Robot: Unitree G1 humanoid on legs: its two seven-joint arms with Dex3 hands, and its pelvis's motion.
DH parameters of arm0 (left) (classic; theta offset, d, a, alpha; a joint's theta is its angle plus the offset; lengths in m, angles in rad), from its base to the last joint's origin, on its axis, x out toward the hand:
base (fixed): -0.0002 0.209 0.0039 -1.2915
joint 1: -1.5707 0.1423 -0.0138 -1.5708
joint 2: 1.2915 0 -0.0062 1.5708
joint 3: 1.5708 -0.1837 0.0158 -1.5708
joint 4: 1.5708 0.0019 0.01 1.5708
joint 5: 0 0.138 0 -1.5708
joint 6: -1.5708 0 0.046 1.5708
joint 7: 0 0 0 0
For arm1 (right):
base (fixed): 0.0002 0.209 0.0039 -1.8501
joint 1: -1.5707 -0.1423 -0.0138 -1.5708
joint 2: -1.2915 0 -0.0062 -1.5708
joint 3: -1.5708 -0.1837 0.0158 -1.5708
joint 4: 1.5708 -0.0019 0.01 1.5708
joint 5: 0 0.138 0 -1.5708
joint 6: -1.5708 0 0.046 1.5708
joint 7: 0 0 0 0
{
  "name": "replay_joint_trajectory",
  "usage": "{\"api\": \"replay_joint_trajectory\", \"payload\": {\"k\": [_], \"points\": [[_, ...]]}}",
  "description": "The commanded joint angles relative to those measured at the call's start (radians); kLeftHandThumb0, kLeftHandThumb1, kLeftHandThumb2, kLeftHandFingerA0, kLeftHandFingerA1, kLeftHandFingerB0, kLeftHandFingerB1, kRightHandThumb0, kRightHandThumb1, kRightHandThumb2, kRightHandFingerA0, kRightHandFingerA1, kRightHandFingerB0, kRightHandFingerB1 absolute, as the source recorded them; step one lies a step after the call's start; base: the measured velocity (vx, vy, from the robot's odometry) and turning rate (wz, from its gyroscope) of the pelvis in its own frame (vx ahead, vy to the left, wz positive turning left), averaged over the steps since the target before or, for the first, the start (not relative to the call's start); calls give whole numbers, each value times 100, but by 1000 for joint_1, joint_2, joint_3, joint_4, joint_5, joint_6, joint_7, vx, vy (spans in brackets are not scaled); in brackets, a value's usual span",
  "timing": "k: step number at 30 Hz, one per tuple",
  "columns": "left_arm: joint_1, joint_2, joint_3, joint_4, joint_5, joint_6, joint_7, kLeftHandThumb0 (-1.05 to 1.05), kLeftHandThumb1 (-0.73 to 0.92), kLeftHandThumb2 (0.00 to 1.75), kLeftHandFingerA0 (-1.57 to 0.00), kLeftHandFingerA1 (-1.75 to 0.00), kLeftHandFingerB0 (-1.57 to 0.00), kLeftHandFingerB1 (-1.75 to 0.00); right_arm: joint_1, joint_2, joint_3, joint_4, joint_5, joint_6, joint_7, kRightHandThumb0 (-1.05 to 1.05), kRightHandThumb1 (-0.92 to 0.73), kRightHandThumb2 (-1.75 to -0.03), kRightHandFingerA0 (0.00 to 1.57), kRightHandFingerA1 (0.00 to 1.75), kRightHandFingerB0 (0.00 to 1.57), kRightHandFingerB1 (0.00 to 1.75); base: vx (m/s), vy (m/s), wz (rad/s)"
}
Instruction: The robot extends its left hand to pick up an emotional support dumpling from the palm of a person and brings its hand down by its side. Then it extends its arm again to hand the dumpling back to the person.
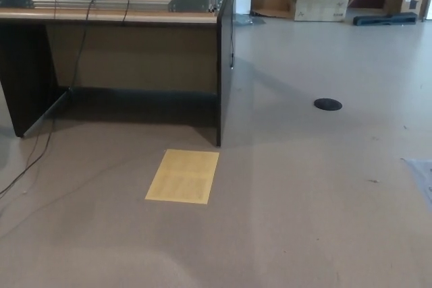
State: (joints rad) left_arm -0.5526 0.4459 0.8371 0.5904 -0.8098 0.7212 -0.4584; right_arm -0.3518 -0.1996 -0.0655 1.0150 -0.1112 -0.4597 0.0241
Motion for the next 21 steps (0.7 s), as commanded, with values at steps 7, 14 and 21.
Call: {"api": "replay_joint_trajectory", "payload": {"k": [7, 14, 21], "points": [[-187, 62, -114, -94, -9, 8, 30, -25, 74, 62, -106, -129, -83, -82, -10, -19, -13, 12, 17, 7, 2, -44, -65, -60, 80, 47, 49, 36, 0, 0, 0], [-328, 54, -358, -269, 102, -72, 9, -17, 72, 62, -105, -126, -92, -75, 2, -14, -17, 4, 19, 1, -7, -44, -65, -60, 80, 48, 48, 36, 0, 0, 0], [-442, 9, -610, -428, 205, -86, 19, -17, 71, 62, -112, -127, -94, -70, 2, -19, -13, -3, 6, 7, -20, -43, -64, -59, 80, 48, 46, 35, 0, 0, 0]]}}
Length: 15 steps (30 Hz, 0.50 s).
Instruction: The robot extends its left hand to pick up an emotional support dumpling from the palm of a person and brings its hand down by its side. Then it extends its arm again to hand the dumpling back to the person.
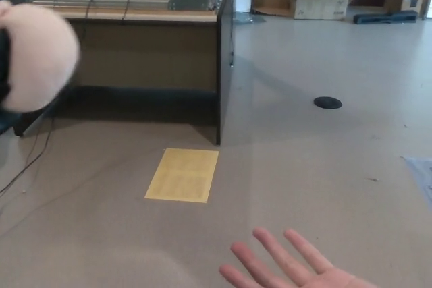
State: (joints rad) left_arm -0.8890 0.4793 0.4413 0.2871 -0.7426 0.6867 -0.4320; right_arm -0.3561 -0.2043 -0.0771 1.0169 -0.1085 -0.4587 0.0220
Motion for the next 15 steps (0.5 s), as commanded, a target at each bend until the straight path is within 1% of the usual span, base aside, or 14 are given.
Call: {"api": "replay_joint_trajectory", "payload": {"k": [1, 3, 4, 5, 9, 10, 11, 12, 13, 14, 15], "points": [[-113, -28, -237, -130, 149, -59, -14, -17, 71, 62, -112, -127, -94, -70, 7, -15, -2, -7, 4, 5, -17, -43, -64, -59, 80, 48, 46, 35, 0, 0, 0], [-115, -26, -253, -133, 149, -61, -11, -17, 71, 62, -112, -127, -94, -70, 8, -14, -3, -8, 6, 4, -14, -43, -64, -59, 80, 48, 46, 35, 0, 0, 0], [-134, -32, -318, -176, 179, -70, -19, -22, 68, 61, -110, -124, -101, -72, 9, -16, -1, -10, 4, 0, -13, -42, -65, -59, 79, 48, 45, 35, 0, 0, 0], [-163, -43, -413, -241, 226, -81, -33, -22, 68, 61, -110, -124, -101, -72, 10, -18, 2, -12, 1, -7, -11, -42, -65, -59, 79, 48, 45, 35, 0, 0, 0], [-161, -39, -420, -244, 228, -85, -29, -22, 68, 61, -110, -124, -101, -72, 9, -18, 3, -12, 1, -6, -12, -42, -65, -59, 79, 48, 45, 35, 0, 0, 0], [-167, -50, -472, -267, 271, -144, -53, -17, 71, 61, -107, -124, -99, -76, 7, -18, 3, -13, 0, 2, -13, -44, -64, -60, 79, 47, 46, 35, 0, 0, 0], [-174, -63, -538, -294, 325, -217, -82, -17, 71, 61, -107, -124, -99, -76, 4, -19, 4, -14, -1, 12, -14, -44, -64, -60, 79, 47, 46, 35, 0, 0, 0], [-183, -64, -580, -311, 357, -237, -92, -12, 70, 64, -107, -127, -97, -78, 4, -19, 5, -18, -2, 18, -14, -45, -66, -60, 79, 47, 47, 36, 0, 0, 0], [-190, -63, -603, -319, 373, -242, -96, -12, 70, 64, -107, -127, -97, -78, 5, -20, 6, -21, -3, 20, -13, -45, -66, -60, 79, 47, 47, 36, 0, 0, 0], [-198, -61, -645, -335, 399, -249, -107, -10, 71, 66, -102, -127, -95, -75, 6, -21, 8, -22, -6, 12, -14, -42, -65, -59, 79, 48, 45, 36, 0, 0, 0], [-200, -60, -660, -342, 406, -250, -113, -10, 71, 66, -102, -127, -95, -75, 7, -22, 9, -20, -7, 4, -15, -42, -65, -59, 79, 48, 45, 36, 0, 0, 0]]}}
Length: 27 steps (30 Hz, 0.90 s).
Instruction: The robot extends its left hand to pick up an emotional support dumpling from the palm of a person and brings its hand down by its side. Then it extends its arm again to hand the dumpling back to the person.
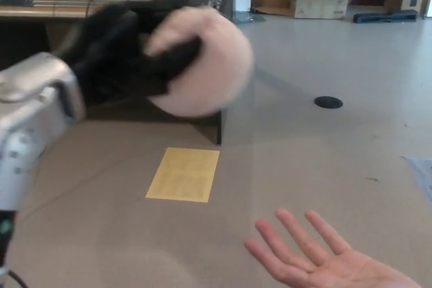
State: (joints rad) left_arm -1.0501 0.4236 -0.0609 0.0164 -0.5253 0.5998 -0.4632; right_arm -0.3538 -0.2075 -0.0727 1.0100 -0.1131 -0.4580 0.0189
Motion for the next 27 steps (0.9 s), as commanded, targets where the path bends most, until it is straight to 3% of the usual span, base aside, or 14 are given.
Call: {"api": "replay_joint_trajectory", "payload": {"k": [1, 3, 6, 7, 16, 18, 19, 23, 24, 27], "points": [[-40, -2, -174, -77, 197, -168, -87, -10, 71, 66, -102, -127, -95, -75, 6, -20, 6, -12, -4, -4, -12, -42, -65, -59, 79, 48, 45, 36, 0, 0, 0], [-51, 10, -256, -103, 254, -202, -123, -9, 65, 71, -98, -118, -97, -75, 0, -24, 8, -10, -2, -3, -4, -42, -64, -60, 79, 48, 46, 35, 0, 0, 0], [-56, 16, -293, -113, 281, -221, -139, -9, 65, 71, -98, -118, -97, -75, -3, -25, 10, -9, -1, -2, -1, -42, -64, -60, 79, 48, 46, 35, 0, 0, 0], [-48, 13, -319, -140, 293, -217, -140, -11, 64, 72, -102, -130, -97, -75, -7, -28, 13, -9, -5, -2, -2, -43, -65, -60, 79, 47, 47, 36, 0, 0, 0], [-25, 2, -389, -214, 348, -204, -154, -11, 65, 74, -100, -131, -96, -81, -13, -31, 17, -6, 3, 3, 7, -44, -67, -60, 79, 47, 47, 36, 0, 0, 0], [-18, -11, -437, -219, 398, -250, -163, -13, 67, 74, -97, -126, -93, -84, -12, -32, 21, -2, -2, -8, 1, -45, -66, -60, 79, 48, 48, 36, 0, 0, 0], [-25, -28, -482, -215, 437, -258, -162, -11, 70, 71, -84, -138, -87, -91, -11, -31, 24, -8, -6, -3, -2, -45, -66, -60, 80, 48, 49, 36, 0, 0, 0], [-30, -53, -516, -200, 480, -279, -164, -13, 68, 71, -82, -146, -86, -102, -15, -31, 28, -14, -7, 8, -7, -45, -66, -60, 81, 48, 49, 37, 0, 0, 0], [-30, -65, -530, -196, 500, -288, -158, -10, 68, 68, -77, -156, -82, -111, -19, -33, 32, -20, -12, 23, -12, -51, -61, -63, 83, 50, 61, 46, 0, 0, 0], [-8, -101, -556, -187, 540, -312, -134, -9, 66, 72, -80, -158, -83, -116, -25, -34, 35, -24, -15, 3, -17, -41, -65, -58, 79, 48, 56, 41, 0, 0, 0]]}}
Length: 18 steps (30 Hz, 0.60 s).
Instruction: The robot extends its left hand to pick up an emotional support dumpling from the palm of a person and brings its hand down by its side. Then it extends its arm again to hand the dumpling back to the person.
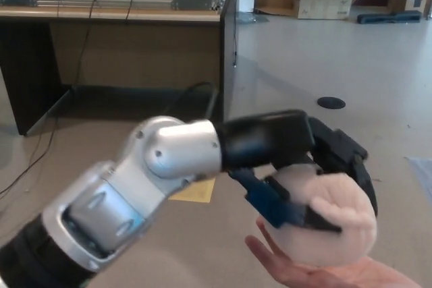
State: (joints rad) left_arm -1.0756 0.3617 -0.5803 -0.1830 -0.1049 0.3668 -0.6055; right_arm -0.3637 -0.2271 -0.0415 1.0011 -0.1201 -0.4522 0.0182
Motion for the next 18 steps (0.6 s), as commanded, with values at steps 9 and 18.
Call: {"api": "replay_joint_trajectory", "payload": {"k": [9, 18], "points": [[60, -89, -39, 23, 182, -88, 11, -14, 71, 68, -77, -157, -81, -114, -26, -19, 17, 5, -16, -32, -11, -46, -69, -61, 80, 47, 58, 41, 0, 0, 0], [75, -100, -54, 25, 360, -135, 87, -37, 28, 89, 0, -48, 0, -49, -41, -60, 83, -14, -94, 7, -17, -64, -68, -104, 88, 71, 54, 57, 0, 0, 0]]}}
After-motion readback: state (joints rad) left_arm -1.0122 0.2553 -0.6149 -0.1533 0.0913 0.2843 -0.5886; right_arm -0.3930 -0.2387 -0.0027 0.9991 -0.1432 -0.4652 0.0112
